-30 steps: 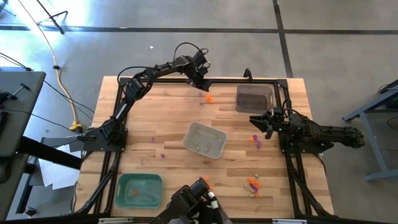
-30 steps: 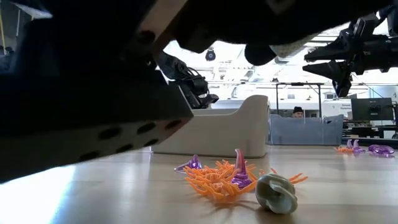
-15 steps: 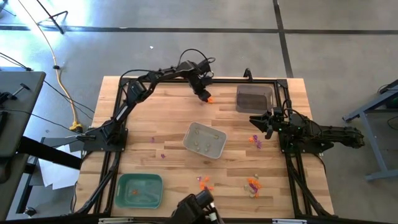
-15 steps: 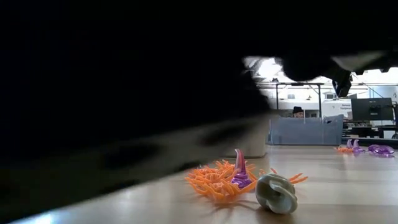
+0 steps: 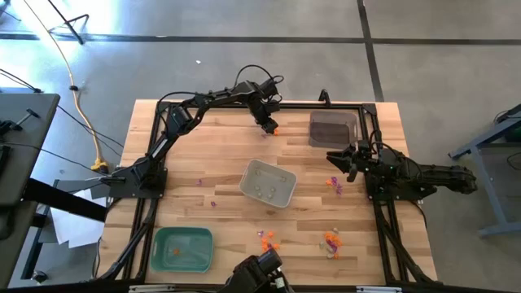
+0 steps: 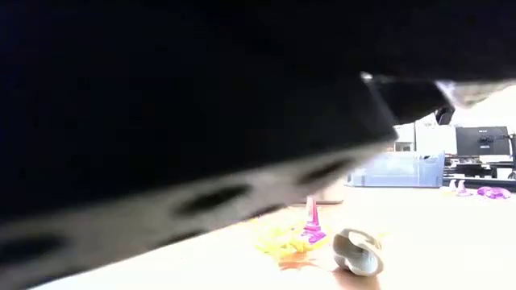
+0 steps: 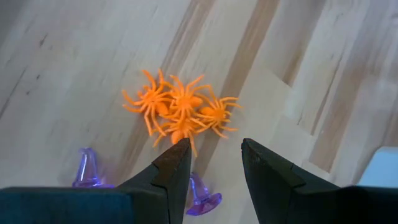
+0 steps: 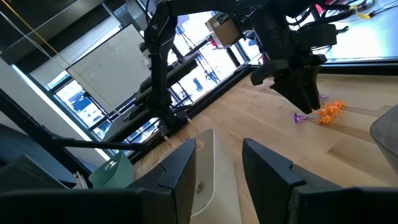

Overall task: Sort Halloween decoration
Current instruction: Put the orange spider toy into the green bin

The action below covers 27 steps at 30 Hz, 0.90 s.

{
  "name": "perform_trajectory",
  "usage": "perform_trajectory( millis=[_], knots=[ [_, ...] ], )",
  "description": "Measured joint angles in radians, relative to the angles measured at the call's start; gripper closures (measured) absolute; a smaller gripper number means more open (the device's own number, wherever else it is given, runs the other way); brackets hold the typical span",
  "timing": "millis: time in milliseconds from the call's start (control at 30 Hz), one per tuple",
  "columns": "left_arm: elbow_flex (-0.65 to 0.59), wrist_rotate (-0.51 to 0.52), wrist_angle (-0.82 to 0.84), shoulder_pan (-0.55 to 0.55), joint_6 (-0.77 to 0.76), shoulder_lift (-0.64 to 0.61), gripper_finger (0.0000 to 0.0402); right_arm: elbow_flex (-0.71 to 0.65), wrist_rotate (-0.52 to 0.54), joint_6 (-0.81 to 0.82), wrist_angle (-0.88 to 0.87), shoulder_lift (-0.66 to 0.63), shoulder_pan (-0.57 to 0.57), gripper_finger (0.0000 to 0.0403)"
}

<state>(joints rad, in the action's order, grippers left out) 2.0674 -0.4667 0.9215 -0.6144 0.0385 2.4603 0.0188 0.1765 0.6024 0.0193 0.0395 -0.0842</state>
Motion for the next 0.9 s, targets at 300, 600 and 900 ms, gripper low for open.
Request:
perform_trajectory(
  millis=[300, 600, 900],
  knots=[
    [0.0, 0.078, 0.08, 0.0, 0.146, -0.002, 0.027, 0.0, 0.0, 0.0, 0.0, 0.0, 0.0, 0.0277],
    [0.037, 0.201, 0.098, 0.01, 0.376, -0.004, 0.027, 0.0, 0.0, 0.0, 0.0, 0.0, 0.0, 0.0277],
    [0.076, 0.404, 0.07, 0.033, 0.759, -0.005, 0.027, 0.0, 0.0, 0.0, 0.0, 0.0, 0.0, 0.0277]
  ],
)
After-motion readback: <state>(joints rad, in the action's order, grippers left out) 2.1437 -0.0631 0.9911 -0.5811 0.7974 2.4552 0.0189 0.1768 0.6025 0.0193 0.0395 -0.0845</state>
